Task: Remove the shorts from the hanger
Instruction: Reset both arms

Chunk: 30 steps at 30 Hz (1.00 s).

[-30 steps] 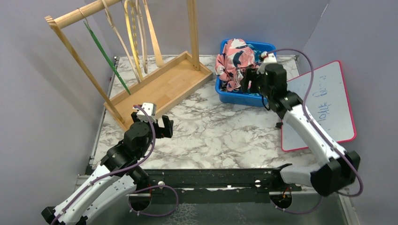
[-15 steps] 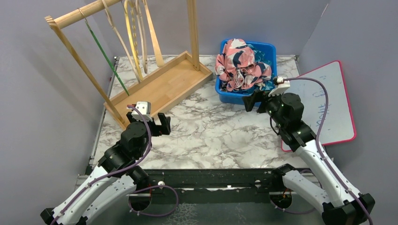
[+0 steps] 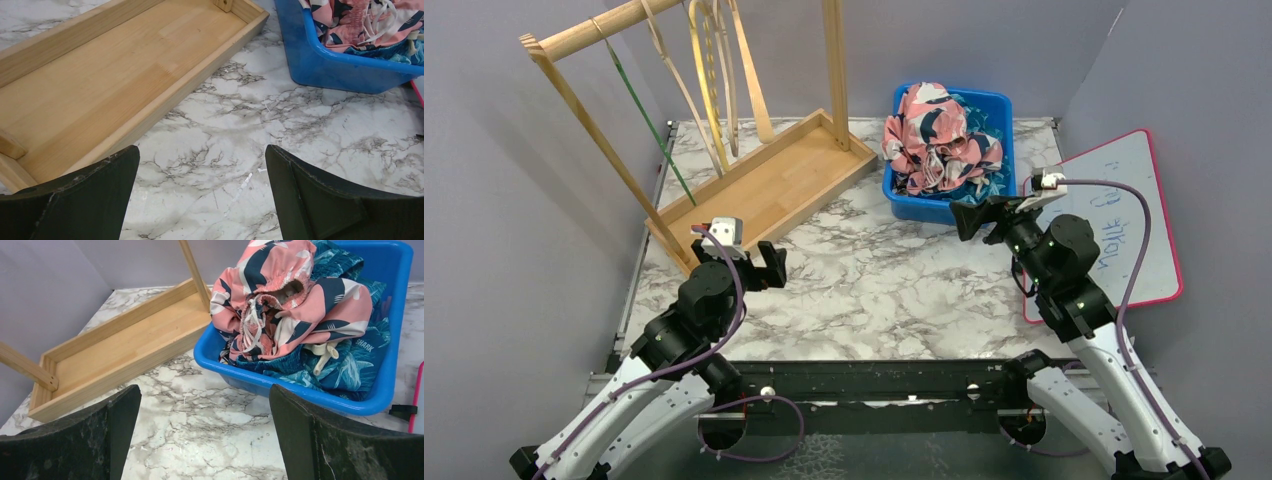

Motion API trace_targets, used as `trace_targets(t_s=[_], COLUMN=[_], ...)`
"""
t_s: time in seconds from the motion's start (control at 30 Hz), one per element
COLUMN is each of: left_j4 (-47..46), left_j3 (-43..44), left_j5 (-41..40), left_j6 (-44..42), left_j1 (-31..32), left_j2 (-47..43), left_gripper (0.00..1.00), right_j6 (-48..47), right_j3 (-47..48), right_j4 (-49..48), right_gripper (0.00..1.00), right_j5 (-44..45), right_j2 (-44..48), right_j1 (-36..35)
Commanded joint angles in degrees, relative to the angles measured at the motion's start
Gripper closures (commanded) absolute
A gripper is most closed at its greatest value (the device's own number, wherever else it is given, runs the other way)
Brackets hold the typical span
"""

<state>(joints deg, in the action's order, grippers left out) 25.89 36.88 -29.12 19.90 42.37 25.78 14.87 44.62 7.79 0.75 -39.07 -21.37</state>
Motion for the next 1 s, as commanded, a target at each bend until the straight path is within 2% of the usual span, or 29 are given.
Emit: trace_targets(t_s=[0.0,0.2,0.4,0.97], left_j4=[-1.49,-1.71,-1.98,-2.16], left_j3=[0.86,0.57,0.34,0.47], left_j5=[0.50,0.96,2.16,4.14], left_j6=[-0.10,-0.41,-0.69,-1.53], left_j1=[-0.01,-0.01,-0.01,-0.01], left_j2=[0.49,1.35,2.26,5.13], left_gripper=[0.01,0.01,0.01,0.01], right_j6=[-3.15,-5.79,-6.23,-7.70], right_j3=[-0.56,-0.96,-0.05,-0.60], right_j4=[-1.83,-1.90,-1.45,0.49], right_gripper=[0.00,0.00,0.00,0.00], right_j5=[-4.26,-8.13,-4.34,-1.63], right_j2=[1.75,1.55,0.50,1.42], right_j1=[0.12,0.11,0.18,0.18])
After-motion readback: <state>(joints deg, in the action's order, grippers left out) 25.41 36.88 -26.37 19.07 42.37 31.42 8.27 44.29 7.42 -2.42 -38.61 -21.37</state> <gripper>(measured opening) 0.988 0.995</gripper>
